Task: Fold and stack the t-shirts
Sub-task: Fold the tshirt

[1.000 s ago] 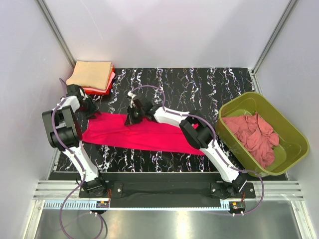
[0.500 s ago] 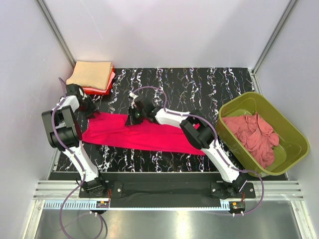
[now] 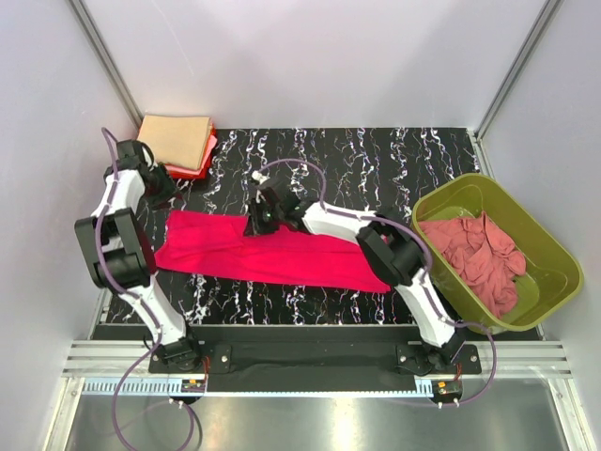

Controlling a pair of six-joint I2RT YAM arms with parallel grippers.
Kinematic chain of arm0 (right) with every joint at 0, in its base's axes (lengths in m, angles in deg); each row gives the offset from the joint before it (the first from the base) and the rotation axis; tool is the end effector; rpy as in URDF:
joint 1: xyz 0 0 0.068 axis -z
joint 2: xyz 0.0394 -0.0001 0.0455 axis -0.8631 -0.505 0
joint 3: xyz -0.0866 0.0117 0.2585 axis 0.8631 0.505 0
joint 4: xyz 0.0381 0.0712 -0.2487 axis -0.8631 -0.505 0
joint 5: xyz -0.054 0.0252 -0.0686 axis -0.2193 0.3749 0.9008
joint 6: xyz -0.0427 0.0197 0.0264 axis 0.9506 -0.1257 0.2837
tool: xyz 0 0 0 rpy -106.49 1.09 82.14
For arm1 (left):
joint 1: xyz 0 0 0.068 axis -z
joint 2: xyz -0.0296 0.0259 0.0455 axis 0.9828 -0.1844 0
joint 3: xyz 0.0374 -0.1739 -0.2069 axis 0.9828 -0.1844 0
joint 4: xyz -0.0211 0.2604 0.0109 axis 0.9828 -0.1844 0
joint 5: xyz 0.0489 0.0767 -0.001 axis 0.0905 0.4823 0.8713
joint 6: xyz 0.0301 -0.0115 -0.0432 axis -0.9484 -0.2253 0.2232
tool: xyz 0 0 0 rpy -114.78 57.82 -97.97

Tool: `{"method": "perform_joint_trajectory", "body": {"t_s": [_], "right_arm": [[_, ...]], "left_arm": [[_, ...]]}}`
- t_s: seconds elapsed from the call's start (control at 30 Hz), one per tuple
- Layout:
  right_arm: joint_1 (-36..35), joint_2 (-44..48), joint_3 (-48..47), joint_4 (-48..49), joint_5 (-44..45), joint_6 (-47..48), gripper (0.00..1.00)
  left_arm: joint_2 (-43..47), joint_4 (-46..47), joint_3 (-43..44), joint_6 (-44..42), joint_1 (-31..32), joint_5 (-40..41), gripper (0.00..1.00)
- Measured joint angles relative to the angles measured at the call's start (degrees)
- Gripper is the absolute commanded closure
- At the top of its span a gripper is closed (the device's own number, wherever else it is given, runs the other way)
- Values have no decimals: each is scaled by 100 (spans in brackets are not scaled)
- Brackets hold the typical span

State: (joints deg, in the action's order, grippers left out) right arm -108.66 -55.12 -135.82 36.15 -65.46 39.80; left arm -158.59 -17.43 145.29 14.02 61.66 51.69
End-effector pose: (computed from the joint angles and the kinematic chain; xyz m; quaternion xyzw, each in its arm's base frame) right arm 0.3374 0.4033 0.1580 -0.1985 0.8673 0.3796 0.2535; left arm 0.3825 0.1148 0.2242 -0.2637 0.9250 -0.0934 0.2571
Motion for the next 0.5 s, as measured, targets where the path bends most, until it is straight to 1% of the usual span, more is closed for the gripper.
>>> {"method": "perform_joint_trajectory", "body": {"t_s": [0.1,0.23,0.37,0.43,0.5], "right_arm": [[2,780,774,-155,354,26,74],[22,1714,1615,-522,824,26,75],[122,2275,2087,-962,1333,35,75],[234,2492,2343,-1163,1585,46,75],[376,2612,2581,-1307,1873,52,78]], "left_arm": [[398,-87,-63,-17,177,96,53],[1067,39,-634,9,678,87,53],[1300,131,-1189,162,1099,-83,54],[1309,275,-1508,282,1143,-155,54],[1320,310,-1823,389,1172,-157,54]]}}
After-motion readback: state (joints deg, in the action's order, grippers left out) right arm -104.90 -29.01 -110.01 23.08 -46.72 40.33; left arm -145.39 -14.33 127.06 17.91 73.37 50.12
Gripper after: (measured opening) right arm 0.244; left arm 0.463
